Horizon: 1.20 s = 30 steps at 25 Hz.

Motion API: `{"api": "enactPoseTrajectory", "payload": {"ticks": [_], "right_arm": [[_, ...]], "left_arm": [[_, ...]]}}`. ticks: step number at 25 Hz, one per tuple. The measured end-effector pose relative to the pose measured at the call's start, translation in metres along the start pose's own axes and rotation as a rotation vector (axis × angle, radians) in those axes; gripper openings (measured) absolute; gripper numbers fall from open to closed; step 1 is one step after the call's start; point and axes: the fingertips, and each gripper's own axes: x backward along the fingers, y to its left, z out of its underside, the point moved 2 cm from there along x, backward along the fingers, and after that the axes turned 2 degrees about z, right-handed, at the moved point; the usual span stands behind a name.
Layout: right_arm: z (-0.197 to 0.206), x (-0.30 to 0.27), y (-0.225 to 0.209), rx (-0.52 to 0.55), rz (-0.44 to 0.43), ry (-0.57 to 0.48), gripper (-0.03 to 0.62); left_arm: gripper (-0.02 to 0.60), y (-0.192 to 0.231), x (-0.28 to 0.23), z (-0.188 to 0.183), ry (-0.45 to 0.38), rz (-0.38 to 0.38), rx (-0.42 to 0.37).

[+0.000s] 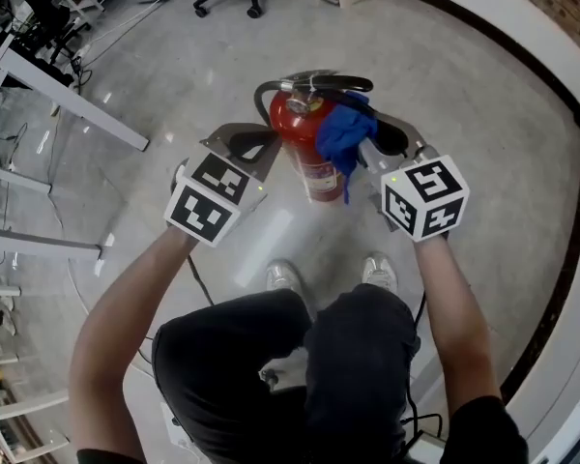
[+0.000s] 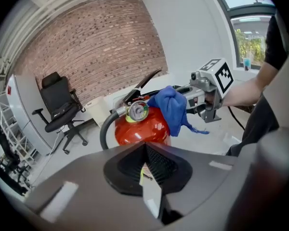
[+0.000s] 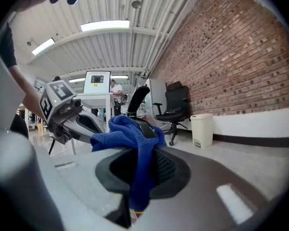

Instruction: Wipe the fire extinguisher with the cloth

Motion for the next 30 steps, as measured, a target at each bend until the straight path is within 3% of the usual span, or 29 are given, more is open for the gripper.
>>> {"api": "enactPoseTrajectory", "payload": {"ticks": [4, 14, 24, 30], "right_arm": [[0.038, -0.002, -0.010, -0.059, -0.014, 0.063, 0.049], [0.161, -0.028, -0.022, -0.188, -0.050, 0.228, 0.049], [0.280, -0.043, -0.024, -0.233, -0.077, 0.451, 0.049], [0.328, -0.052, -0.029, -0.226, -0.098, 0.595, 0.049]], "left_arm": [[0.005, -0.009, -0.002, -0.002, 0.032, -0.047, 0.054], [0.005, -0.038, -0.027, 0.039, 0.164, -0.081, 0.194], [0.005, -0.094, -0.093, 0.098, 0.312, -0.009, 0.316], [0.005, -0.113, -0.117, 0.111, 0.341, 0.046, 0.364]]}}
